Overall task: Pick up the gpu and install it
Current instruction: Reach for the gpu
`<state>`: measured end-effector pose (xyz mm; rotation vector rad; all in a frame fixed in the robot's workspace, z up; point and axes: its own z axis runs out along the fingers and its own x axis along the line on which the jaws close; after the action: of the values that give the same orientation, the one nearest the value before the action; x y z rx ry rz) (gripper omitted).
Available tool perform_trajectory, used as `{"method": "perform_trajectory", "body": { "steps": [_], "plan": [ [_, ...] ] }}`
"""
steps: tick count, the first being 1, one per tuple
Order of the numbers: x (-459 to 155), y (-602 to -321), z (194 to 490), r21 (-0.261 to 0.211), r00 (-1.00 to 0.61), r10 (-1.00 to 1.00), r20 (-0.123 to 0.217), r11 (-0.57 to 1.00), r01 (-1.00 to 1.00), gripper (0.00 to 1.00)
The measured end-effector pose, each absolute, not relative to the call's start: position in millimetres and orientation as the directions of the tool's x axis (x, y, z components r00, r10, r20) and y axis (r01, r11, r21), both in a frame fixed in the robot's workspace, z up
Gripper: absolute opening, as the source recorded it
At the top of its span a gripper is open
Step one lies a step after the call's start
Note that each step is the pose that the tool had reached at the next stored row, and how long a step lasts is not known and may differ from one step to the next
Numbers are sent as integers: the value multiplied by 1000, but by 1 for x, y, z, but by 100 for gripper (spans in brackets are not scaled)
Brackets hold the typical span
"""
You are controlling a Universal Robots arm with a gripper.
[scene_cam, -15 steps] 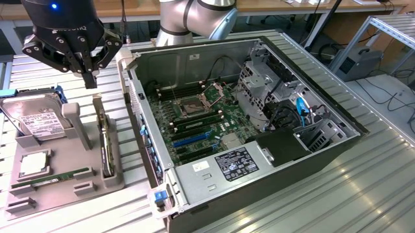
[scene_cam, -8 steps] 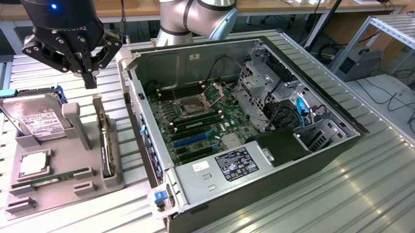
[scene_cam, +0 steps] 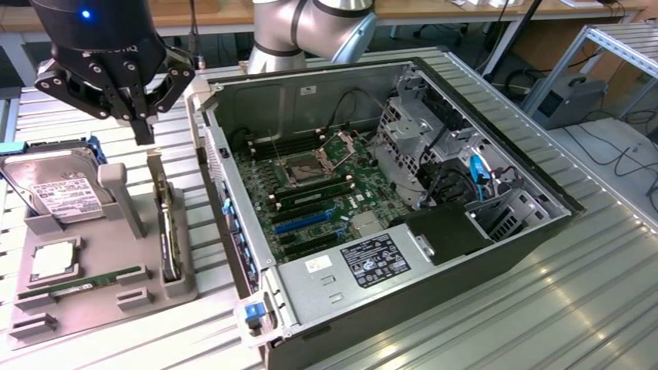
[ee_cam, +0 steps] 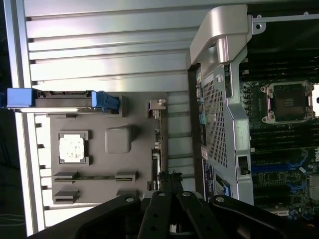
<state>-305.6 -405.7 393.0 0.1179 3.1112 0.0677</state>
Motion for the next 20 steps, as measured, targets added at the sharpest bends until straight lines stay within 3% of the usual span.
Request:
{"method": "perform_trajectory", "body": {
  "steps": [20],
  "plan": [
    [-306, -420, 393, 44, -997, 76, -26, 996, 75, 11]
  ]
}}
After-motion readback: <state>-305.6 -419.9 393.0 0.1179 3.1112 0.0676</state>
